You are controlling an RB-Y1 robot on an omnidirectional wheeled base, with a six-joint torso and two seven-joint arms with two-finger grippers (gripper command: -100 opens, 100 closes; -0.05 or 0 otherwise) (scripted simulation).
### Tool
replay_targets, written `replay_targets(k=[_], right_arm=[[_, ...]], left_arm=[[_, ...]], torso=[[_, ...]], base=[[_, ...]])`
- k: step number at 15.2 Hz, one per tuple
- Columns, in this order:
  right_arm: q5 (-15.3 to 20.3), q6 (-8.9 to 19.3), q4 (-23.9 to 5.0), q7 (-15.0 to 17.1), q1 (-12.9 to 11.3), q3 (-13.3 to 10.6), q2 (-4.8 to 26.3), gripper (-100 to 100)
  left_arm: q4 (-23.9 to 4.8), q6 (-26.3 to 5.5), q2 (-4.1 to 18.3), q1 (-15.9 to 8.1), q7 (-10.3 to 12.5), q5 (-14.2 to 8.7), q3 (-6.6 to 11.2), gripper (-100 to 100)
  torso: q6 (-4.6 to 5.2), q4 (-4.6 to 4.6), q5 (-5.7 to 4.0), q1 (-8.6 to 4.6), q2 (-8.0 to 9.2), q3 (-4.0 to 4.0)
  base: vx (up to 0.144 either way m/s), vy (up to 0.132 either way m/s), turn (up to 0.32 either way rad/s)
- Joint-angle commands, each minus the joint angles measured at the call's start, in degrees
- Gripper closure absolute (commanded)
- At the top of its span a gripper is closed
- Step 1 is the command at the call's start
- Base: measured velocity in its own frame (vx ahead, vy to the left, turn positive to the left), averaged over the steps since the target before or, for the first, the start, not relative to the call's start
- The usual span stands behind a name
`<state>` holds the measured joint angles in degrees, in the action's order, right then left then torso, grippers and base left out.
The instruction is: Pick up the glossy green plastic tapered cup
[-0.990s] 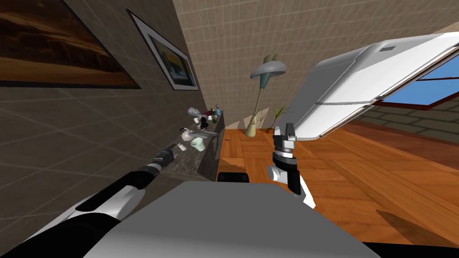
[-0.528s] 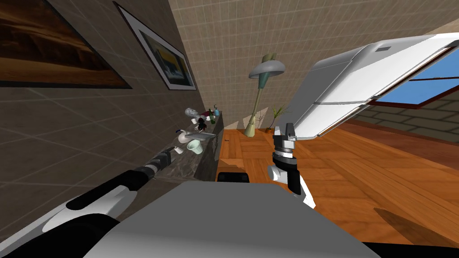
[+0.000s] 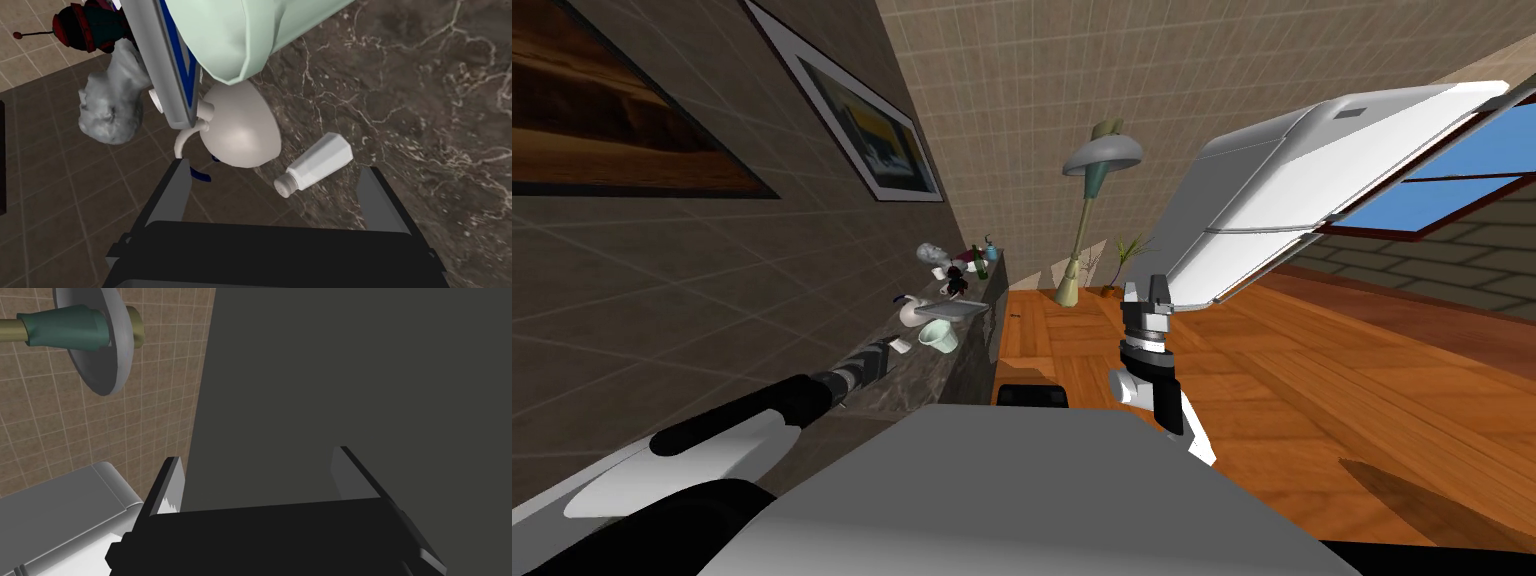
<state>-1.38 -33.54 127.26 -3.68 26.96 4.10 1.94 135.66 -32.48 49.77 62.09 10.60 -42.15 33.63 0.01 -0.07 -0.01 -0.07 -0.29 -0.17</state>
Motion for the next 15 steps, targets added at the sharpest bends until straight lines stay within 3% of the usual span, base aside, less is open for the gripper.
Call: replay_targets(k=[1,2,3,6,8,9,15], right_arm=[[0.0,0.0,0.0,0.0,0.0,0.0,0.0,0],[0.0,0.0,0.0,0.0,0.0,0.0,0.0,0],[0.0,0.0,0.0,0.0,0.0,0.0,0.0,0],[0.0,0.0,0.0,0.0,0.0,0.0,0.0,0],[0.0,0.0,0.0,0.0,0.0,0.0,0.0,0],[0.0,0.0,0.0,0.0,0.0,0.0,0.0,0],[0.0,0.0,0.0,0.0,0.0,0.0,0.0,0]], left_arm=[[0.1,-1.6,0.8,0.4,0.2,-0.8,0.56,-100],[0.5,-3.7,2.5,1.4,0.6,-2.6,1.76,-100],[0.5,-4.3,2.5,1.4,0.6,-2.6,1.76,-100],[1.6,-8.3,5.6,3.4,1.3,-6.0,3.96,-100],[1.6,-9.5,5.6,3.4,1.3,-6.0,3.96,-100],[2.2,-11.5,7.0,4.2,1.6,-7.6,4.95,-100],[4.5,-17.8,10.4,6.4,2.4,-11.6,7.42,-100]], torso=[[0.00,0.00,0.00,0.00,0.00,0.00],[-0.01,0.01,0.00,0.00,0.05,0.03],[0.00,0.01,0.00,-0.01,0.05,0.03],[0.00,0.00,-0.01,-0.02,0.02,0.01],[0.00,-0.01,0.00,0.02,-0.04,-0.02],[-0.01,0.00,0.01,0.02,0.02,0.01],[-0.01,0.01,0.02,0.07,0.03,0.02]], base=[[0.043,-0.007,-0.016],[0.051,-0.009,-0.049],[0.060,-0.006,-0.053],[0.071,-0.007,-0.062],[0.065,0.003,-0.030],[0.053,-0.006,-0.027],[0.058,0.007,-0.044]])
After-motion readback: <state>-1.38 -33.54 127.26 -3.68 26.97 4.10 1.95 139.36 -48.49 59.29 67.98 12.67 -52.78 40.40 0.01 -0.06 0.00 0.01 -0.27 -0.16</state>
